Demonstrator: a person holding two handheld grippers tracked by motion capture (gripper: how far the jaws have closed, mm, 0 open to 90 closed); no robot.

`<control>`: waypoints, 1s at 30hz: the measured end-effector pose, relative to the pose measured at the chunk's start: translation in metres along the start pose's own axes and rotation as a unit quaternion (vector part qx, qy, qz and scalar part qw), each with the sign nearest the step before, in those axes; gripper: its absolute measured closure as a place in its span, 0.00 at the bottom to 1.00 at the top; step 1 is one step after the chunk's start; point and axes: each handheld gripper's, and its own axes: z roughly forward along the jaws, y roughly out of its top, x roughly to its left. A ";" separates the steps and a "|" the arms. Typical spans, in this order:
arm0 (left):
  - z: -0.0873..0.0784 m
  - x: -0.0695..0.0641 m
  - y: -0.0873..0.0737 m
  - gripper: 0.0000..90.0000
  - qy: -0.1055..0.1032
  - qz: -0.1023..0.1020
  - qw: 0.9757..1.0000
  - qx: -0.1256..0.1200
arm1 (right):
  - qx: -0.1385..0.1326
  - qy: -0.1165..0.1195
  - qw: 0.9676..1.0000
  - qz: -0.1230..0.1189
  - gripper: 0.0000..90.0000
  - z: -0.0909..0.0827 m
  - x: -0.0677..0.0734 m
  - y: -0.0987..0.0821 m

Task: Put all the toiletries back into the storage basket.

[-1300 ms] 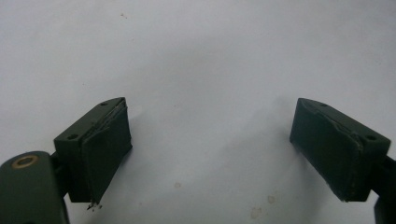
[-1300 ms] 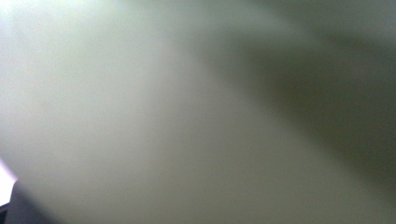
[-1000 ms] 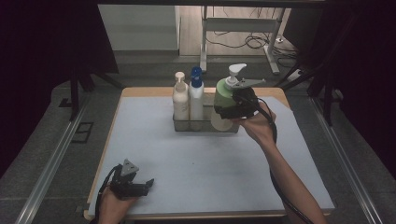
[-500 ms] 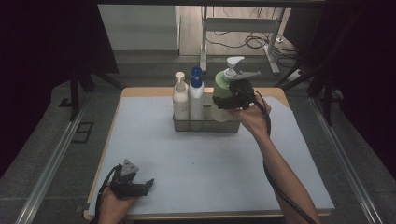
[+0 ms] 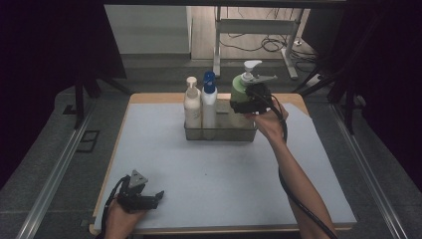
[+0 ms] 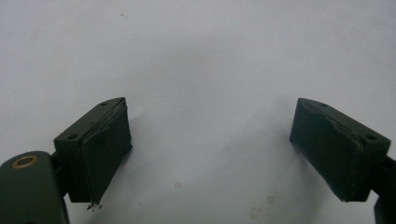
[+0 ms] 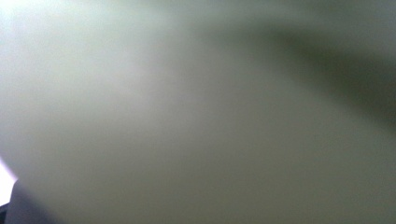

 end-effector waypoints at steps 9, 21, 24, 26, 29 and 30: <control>0.000 0.000 0.000 0.13 0.000 0.000 1.000 0.000 | 0.015 -0.001 1.000 0.003 0.13 0.011 -0.003 -0.009; 0.000 0.000 0.000 0.13 0.000 0.000 1.000 0.000 | 0.034 0.009 0.999 0.005 0.13 0.025 -0.001 -0.021; 0.000 0.000 0.000 0.13 0.000 0.000 1.000 0.000 | 0.037 0.009 0.999 0.006 0.13 0.028 0.000 -0.025; 0.000 0.000 0.000 0.13 0.000 0.000 1.000 0.000 | 0.039 0.010 0.999 0.007 0.13 0.029 -0.001 -0.027; 0.000 0.000 0.000 0.13 0.000 0.000 1.000 0.000 | 0.041 0.010 0.999 0.009 0.13 0.031 -0.001 -0.030; 0.000 0.000 0.000 0.13 0.000 0.001 1.000 0.000 | 0.042 0.010 0.999 0.009 0.13 0.032 -0.001 -0.031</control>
